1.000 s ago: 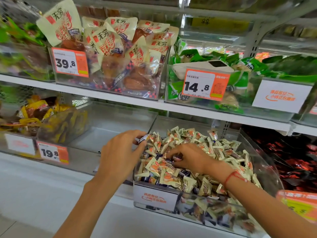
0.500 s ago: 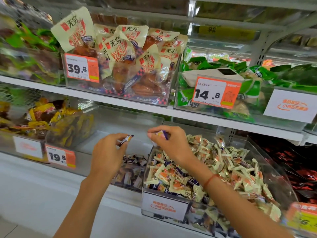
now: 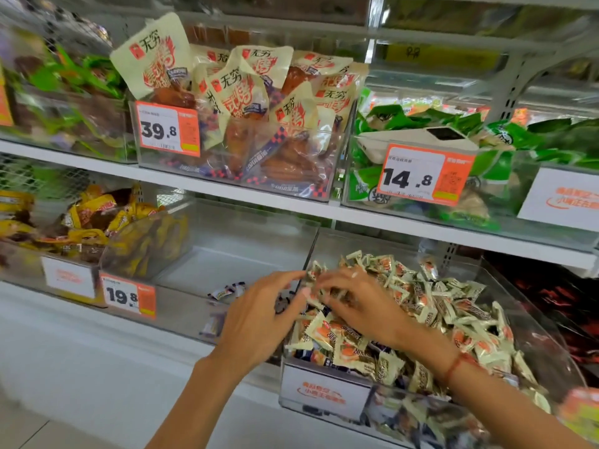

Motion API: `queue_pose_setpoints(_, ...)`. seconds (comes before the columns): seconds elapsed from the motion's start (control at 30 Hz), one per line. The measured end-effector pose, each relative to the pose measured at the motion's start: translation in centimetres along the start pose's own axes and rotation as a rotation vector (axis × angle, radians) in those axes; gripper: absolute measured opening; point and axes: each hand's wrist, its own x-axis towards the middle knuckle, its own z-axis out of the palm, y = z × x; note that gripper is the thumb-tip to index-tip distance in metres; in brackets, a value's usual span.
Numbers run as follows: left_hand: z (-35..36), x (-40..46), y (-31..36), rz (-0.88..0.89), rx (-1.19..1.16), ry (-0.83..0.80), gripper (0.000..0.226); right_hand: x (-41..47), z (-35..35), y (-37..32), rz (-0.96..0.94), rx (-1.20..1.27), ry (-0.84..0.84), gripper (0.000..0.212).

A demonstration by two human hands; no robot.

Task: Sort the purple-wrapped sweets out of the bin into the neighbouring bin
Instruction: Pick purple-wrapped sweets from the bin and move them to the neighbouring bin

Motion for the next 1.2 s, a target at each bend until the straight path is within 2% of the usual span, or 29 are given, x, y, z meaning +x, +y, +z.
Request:
queue_pose_setpoints(0.07,0.6,-0.8,0.1,0.049,0.063,-0.058,0.045,-0.3,1.1,1.1,-0.032,-0.033,-0.124,0.044)
queue_pose_setpoints(0.13,0.8,-1.2,-0.2,0.062,0.118,-0.032,0.045,0.1,2.0,1.9,0.024,-0.073,-0.172,0.049)
queue_pose_setpoints(0.2,0.7,-1.6,0.0,0.079,0.17,-0.006,0.046,0.7,2.5,2.5,0.103,-0.157,-0.21,0.046)
queue_pose_setpoints(0.3,0.3,-1.7,0.4,0.091,0.202,0.017,0.045,1.7,2.1,2.6,0.112,-0.27,-0.232,0.038)
queue_pose_setpoints(0.4,0.1,-1.7,0.7,0.103,0.231,0.02,0.046,2.1,0.6,3.8,0.082,-0.4,-0.186,0.034)
queue_pose_setpoints(0.53,0.1,-1.7,0.7,0.096,0.227,0.024,0.045,1.0,-2.1,6.9,0.238,-0.483,-0.2,0.038)
queue_pose_setpoints(0.67,0.0,-1.7,0.8,0.096,0.231,0.027,0.045,-0.2,-3.4,7.6,0.285,-0.478,-0.208,0.038)
queue_pose_setpoints(0.73,-0.1,-1.6,1.1,0.092,0.239,0.032,0.045,-0.6,-3.7,7.3,0.304,-0.551,-0.193,0.039)
queue_pose_setpoints(0.8,-0.2,-1.5,1.4,0.076,0.249,0.021,0.045,-0.7,-4.0,6.5,0.29,-0.59,-0.105,0.037)
queue_pose_setpoints(0.9,-0.5,-1.2,1.8,0.072,0.277,0.036,0.042,-0.1,-3.2,3.9,0.126,-0.483,0.058,0.033)
queue_pose_setpoints(0.97,-0.6,-1.1,2.0,0.052,0.314,0.041,0.041,0.7,-1.5,2.6,0.036,-0.459,-0.044,0.04)
queue_pose_setpoints(1.03,-0.7,-1.1,2.3,0.019,0.326,0.034,0.041,1.4,0.2,2.2,0.101,-0.529,-0.28,0.046)
queue_pose_setpoints(1.07,-0.8,-1.1,2.3,0.017,0.322,0.033,0.04,1.6,0.5,2.3,0.146,-0.559,-0.346,0.043)
queue_pose_setpoints(1.1,-0.8,-1.1,2.5,0.027,0.319,0.038,0.04,1.6,0.5,2.6,0.169,-0.564,-0.339,0.037)
queue_pose_setpoints(1.2,-0.6,-0.9,3.0,0.055,0.277,0.049,0.035,0.8,-0.5,3.5,0.213,-0.531,-0.214,0.015)
